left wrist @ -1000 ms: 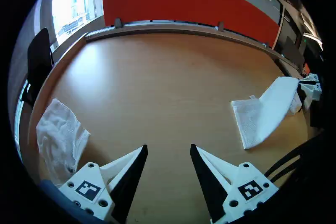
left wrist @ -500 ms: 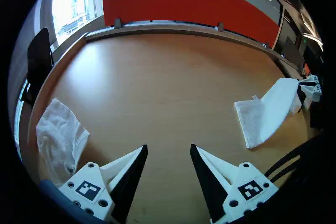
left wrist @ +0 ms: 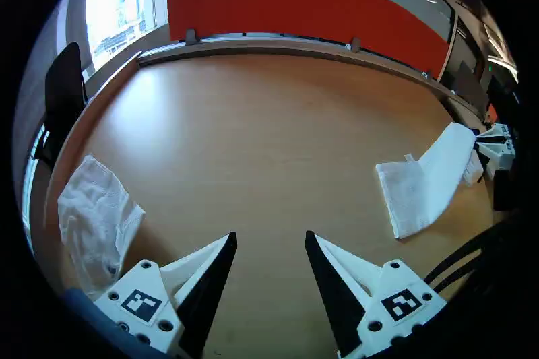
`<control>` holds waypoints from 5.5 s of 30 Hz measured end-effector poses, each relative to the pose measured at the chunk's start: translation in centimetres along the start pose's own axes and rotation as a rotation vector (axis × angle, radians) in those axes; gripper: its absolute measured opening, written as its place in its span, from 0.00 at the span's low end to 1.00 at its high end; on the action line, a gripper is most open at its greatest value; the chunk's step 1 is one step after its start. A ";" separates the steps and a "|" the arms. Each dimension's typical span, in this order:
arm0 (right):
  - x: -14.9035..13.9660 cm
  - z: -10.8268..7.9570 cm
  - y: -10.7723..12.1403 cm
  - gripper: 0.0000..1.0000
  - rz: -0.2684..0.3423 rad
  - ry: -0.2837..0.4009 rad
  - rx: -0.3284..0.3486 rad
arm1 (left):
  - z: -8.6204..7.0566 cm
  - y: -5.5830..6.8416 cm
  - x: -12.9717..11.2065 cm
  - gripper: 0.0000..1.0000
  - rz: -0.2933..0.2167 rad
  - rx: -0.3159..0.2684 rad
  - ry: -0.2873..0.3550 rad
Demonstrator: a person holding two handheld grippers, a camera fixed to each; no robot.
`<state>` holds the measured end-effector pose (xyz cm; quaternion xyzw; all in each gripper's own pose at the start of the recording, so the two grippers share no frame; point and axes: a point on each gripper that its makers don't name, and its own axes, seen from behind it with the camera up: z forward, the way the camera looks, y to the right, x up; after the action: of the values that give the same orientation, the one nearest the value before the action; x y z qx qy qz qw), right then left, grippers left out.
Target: Fold towel
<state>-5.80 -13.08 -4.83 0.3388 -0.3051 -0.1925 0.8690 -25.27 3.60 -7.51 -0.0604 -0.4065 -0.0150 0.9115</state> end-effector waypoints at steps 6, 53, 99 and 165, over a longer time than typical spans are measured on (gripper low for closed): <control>-0.1 1.4 -2.2 0.04 -0.005 -0.006 0.046 | -0.1 -0.1 -0.1 0.74 -0.002 0.001 0.000; -5.3 5.6 -8.3 0.69 0.054 -0.150 0.174 | -0.6 -2.0 -1.0 0.74 -0.030 0.028 -0.006; -14.6 4.8 -7.0 0.29 0.094 -0.314 0.108 | -0.7 -1.6 -1.3 0.74 -0.032 0.023 -0.008; 6.9 1.0 1.5 0.04 -0.078 0.042 -0.038 | -1.1 -0.4 0.5 0.74 -0.025 -0.005 0.032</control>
<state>-1.13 -16.19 -0.42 0.3378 -0.2695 -0.2250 0.8733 -24.21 3.06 -7.82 -0.0576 -0.3927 -0.0283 0.9174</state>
